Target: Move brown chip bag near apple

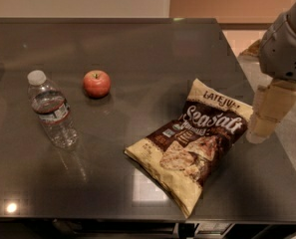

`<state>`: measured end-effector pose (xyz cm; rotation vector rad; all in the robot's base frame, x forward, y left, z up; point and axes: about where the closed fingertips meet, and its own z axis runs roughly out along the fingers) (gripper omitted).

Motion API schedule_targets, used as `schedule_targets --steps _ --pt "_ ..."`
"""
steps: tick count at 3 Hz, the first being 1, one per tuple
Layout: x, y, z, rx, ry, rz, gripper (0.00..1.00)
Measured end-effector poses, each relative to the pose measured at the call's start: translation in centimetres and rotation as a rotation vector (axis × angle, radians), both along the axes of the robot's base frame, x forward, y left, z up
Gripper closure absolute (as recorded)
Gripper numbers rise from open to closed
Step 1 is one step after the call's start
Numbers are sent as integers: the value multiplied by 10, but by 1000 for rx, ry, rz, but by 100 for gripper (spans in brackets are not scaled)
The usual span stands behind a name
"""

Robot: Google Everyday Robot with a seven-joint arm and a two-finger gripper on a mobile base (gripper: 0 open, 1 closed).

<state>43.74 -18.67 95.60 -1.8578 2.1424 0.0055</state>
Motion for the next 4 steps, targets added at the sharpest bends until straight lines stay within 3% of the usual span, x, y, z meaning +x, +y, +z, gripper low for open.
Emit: schedule_targets --steps 1,2,4 --pt "-3 11 -19 -15 -22 100 0" --pt "-5 20 -46 -60 -44 255 0" --pt "-2 30 -84 -140 -33 454 0"
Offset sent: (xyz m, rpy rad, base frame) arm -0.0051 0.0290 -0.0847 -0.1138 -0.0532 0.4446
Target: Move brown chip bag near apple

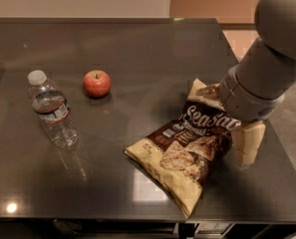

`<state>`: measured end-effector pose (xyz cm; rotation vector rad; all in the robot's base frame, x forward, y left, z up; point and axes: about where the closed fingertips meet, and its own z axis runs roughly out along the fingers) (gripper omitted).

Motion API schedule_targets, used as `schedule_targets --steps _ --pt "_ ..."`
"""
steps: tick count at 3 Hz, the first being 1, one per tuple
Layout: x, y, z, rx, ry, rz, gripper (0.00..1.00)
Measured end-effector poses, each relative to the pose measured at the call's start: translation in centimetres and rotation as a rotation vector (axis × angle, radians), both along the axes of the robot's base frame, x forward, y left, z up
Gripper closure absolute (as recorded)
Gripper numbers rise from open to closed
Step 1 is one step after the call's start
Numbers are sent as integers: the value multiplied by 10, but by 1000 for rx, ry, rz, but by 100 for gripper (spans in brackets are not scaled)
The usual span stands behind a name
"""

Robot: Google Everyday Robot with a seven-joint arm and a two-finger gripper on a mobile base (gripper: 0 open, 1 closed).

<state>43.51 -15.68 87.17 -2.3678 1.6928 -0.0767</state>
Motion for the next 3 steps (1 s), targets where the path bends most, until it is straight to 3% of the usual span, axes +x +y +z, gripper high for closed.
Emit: schedule_targets --steps 1,3 --pt "6 0 -15 -39 8 51 17" --pt "24 4 -19 -80 -19 98 64"
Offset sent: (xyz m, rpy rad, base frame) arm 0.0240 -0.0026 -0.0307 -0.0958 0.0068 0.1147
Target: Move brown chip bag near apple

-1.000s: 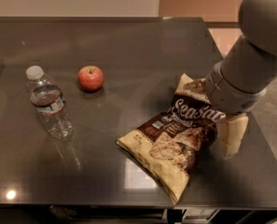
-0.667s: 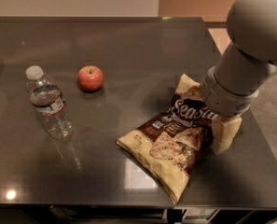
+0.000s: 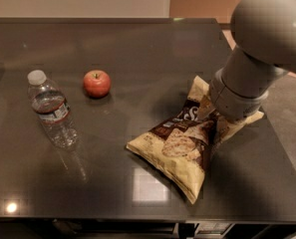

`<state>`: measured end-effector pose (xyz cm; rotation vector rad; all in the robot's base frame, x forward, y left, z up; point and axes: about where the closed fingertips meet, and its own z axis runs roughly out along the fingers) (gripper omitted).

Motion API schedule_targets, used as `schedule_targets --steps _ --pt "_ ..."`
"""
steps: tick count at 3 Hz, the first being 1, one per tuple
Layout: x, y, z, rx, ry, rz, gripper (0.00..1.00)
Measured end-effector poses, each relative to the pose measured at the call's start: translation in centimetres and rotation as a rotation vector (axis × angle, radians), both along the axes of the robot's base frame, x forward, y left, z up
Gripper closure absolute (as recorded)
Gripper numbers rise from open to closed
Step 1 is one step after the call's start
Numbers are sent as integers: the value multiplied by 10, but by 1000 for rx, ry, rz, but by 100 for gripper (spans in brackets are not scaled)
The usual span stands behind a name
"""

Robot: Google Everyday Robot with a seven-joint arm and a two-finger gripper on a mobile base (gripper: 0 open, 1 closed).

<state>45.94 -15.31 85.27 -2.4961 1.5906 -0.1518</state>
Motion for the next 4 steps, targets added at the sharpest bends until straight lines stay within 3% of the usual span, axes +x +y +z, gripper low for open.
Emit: schedule_targets --steps 1,2,4 --pt "17 14 15 -2 -53 19 87" --pt "40 35 36 14 -112 51 100" --pt "85 79 65 66 -200 109 100"
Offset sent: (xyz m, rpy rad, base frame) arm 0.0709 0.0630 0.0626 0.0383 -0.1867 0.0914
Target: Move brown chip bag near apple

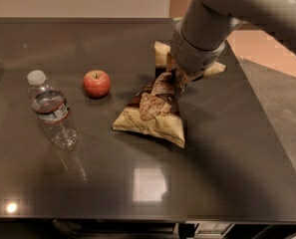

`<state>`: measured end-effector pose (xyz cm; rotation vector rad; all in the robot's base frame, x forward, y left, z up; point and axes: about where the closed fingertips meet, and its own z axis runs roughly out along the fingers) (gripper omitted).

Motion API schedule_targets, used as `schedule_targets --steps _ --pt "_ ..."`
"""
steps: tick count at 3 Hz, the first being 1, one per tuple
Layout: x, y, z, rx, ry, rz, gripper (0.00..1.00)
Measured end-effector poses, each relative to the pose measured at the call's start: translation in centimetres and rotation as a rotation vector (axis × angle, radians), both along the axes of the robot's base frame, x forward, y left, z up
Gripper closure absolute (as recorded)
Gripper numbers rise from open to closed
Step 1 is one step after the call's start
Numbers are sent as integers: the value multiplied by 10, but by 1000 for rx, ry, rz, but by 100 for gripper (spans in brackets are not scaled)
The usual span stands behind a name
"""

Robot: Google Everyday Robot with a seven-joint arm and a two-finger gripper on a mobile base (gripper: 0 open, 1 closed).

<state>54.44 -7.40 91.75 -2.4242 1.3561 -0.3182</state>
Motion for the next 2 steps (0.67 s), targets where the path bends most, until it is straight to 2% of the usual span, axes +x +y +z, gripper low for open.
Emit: schedule_targets --steps 2 --pt "47 27 -7 33 -2 22 100"
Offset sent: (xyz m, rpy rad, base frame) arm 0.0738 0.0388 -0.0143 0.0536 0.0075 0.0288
